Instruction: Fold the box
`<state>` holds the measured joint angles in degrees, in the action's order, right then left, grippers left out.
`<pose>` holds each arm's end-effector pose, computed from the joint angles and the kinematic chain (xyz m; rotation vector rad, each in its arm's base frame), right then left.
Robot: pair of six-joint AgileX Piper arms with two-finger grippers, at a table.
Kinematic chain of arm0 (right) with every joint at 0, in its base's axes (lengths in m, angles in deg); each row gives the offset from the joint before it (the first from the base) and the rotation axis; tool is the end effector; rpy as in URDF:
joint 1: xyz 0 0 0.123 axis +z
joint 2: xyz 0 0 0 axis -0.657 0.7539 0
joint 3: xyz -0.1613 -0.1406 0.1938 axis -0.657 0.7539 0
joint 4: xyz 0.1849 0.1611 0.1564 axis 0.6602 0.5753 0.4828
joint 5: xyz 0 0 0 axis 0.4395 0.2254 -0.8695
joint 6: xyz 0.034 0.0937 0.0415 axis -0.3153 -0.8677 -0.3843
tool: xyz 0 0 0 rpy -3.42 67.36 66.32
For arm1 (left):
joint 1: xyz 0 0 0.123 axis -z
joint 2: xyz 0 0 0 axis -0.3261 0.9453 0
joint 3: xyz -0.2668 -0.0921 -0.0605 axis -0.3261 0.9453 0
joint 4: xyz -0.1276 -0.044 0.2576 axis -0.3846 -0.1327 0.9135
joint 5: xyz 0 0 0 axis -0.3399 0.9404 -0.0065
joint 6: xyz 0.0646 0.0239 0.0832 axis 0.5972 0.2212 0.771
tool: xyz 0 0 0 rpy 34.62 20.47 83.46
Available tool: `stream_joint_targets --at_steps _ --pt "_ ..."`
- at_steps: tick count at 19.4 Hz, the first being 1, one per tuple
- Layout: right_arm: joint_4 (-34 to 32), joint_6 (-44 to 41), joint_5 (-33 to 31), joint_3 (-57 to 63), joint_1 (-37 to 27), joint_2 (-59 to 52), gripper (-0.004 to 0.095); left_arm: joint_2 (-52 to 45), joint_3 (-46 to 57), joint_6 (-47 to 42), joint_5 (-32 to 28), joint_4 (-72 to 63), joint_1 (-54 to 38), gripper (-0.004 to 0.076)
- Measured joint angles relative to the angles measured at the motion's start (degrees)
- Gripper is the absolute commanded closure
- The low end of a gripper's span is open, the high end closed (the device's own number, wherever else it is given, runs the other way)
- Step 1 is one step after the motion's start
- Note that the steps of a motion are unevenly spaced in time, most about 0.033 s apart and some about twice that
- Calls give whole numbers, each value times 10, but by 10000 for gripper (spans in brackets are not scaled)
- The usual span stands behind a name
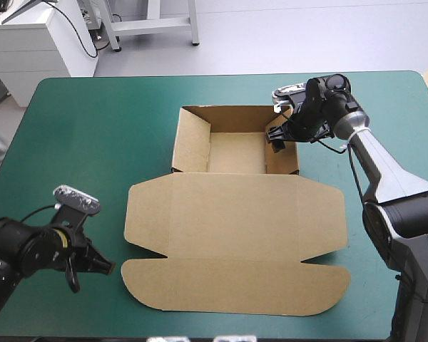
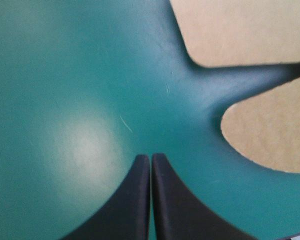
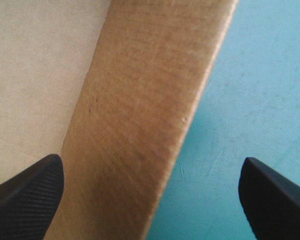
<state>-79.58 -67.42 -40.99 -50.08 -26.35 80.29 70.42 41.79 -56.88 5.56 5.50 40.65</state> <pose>0.4666 0.1290 0.2777 -0.4432 2.7453 0.1327 0.1709 -0.0557 0.2972 0.5471 2.6767 0.0506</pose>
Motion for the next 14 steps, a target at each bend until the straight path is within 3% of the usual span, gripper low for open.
stream_joint_targets --at_steps 2,4,7,8,14 --pt "0 0 9 0 0 10 229 -51 66 -26 -10 0 0 731" --pt "0 1 25 0 0 15 544 -97 98 -47 -7 0 0 731" --pt "2 1 36 0 0 22 873 -162 107 -57 5 0 0 731" --pt "3 1 38 0 0 23 924 -181 107 -58 10 0 0 731" --pt "-1 -4 50 -3 2 23 929 -250 107 -59 23 0 0 731"
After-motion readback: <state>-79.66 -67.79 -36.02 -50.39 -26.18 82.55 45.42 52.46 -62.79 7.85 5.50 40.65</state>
